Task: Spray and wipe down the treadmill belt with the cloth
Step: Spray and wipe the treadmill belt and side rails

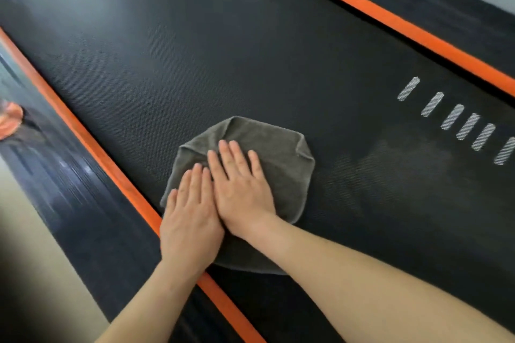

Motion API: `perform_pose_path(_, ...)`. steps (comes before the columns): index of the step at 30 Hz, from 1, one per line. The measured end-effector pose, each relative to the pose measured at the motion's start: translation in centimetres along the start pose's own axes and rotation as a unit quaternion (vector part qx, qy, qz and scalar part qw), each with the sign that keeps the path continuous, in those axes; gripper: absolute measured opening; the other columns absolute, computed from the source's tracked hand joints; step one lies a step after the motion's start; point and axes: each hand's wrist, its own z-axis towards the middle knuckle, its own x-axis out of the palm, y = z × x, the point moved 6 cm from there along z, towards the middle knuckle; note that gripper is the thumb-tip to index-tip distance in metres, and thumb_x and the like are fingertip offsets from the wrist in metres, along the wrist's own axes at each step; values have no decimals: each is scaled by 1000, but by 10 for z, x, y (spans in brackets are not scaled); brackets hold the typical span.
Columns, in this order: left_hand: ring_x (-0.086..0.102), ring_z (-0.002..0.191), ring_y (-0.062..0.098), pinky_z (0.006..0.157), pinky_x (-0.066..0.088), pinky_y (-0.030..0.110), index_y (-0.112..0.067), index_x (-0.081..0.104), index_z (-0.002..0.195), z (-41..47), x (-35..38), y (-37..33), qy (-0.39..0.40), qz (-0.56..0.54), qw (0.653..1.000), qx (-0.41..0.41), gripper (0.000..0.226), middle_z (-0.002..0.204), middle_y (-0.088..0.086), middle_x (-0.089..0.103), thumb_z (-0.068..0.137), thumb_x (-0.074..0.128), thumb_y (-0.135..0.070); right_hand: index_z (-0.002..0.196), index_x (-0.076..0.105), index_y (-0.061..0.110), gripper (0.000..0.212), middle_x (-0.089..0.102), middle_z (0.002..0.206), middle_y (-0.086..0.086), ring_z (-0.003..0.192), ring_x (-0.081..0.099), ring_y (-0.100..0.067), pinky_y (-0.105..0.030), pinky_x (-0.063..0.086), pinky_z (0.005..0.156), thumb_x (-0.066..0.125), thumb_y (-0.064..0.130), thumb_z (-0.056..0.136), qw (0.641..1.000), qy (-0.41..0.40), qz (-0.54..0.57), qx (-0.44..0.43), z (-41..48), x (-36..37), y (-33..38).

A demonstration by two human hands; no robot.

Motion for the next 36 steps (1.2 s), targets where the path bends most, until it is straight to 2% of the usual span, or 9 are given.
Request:
perform_pose_path(3, 33, 144, 38, 111, 38, 54, 2, 30, 151, -5, 0, 24, 42, 20, 999, -21, 63, 156, 23, 32, 94, 25, -23, 159, 0, 16, 58, -9, 167, -7, 153, -13, -22, -47, -10, 122, 20, 33, 107, 997, -2, -27, -78, 6, 5, 16)
perform_pose_path(6, 30, 143, 45, 109, 38, 60, 7, 30, 149, -2, 1, 10, 30, -1, 998, -53, 61, 154, 29, 30, 94, 27, -19, 157, 25, 21, 58, 19, 165, -5, 153, 11, -22, -46, 4, 122, 18, 40, 103, 993, -22, -2, -116, 9, 2, 7)
perform_pose_path(10, 36, 141, 41, 108, 36, 59, 4, 42, 145, 20, -7, -46, -29, -48, 998, 26, 60, 153, 25, 36, 89, 31, -14, 148, 46, 23, 59, 41, 156, -2, 145, 36, -22, -45, 18, 117, 28, 47, 97, 996, -82, -13, -43, 15, -22, -53)
perform_pose_path(13, 36, 143, 35, 111, 37, 56, 0, 43, 146, 45, -10, -76, -25, -63, 991, 118, 58, 154, 20, 37, 93, 29, -18, 155, 32, 21, 65, 28, 162, -3, 150, 25, -23, -48, 17, 120, 22, 50, 98, 992, -90, -56, 66, 16, -38, -102)
perform_pose_path(17, 16, 151, 31, 119, 18, 53, -4, 22, 155, 82, -20, -47, 51, 7, 993, 106, 71, 162, 17, 19, 91, 6, -30, 157, 23, 12, 61, 20, 163, -15, 151, 18, -30, -52, 18, 119, 20, 41, 103, 977, -111, -69, 166, 36, -38, -72)
perform_pose_path(21, -3, 153, 31, 120, 1, 54, -4, -3, 157, 111, -32, 79, 88, 71, 993, 34, 84, 165, 17, -3, 79, -17, -32, 157, 10, 11, 66, 9, 164, -15, 152, 7, -30, -50, 11, 121, 29, 32, 97, 996, -50, -61, 30, 114, -13, 39)
perform_pose_path(24, 14, 151, 33, 121, 12, 54, 0, 13, 156, 128, -48, 167, 69, 67, 994, -49, 78, 163, 20, 14, 86, 1, -32, 157, 21, 12, 63, 18, 164, -13, 152, 16, -28, -50, 14, 120, 21, 33, 97, 995, -42, -83, -42, 184, -6, 109)
perform_pose_path(27, 1, 153, 32, 123, 0, 46, 2, -1, 155, 157, -54, 210, 99, 27, 990, -95, 74, 164, 21, 2, 93, 25, -30, 159, -5, 19, 67, -9, 167, -4, 153, -9, -20, -46, -2, 123, 17, 41, 99, 988, 20, -105, -107, 239, -1, 141)
perform_pose_path(36, 1, 153, 32, 124, 0, 37, 8, 1, 153, 185, -84, 220, -1, -111, 992, -58, 67, 163, 23, -1, 92, 20, -11, 158, -8, 32, 61, -10, 167, 1, 153, -10, -19, -48, -1, 122, 17, 45, 104, 992, 0, -110, -59, 318, -18, 169)
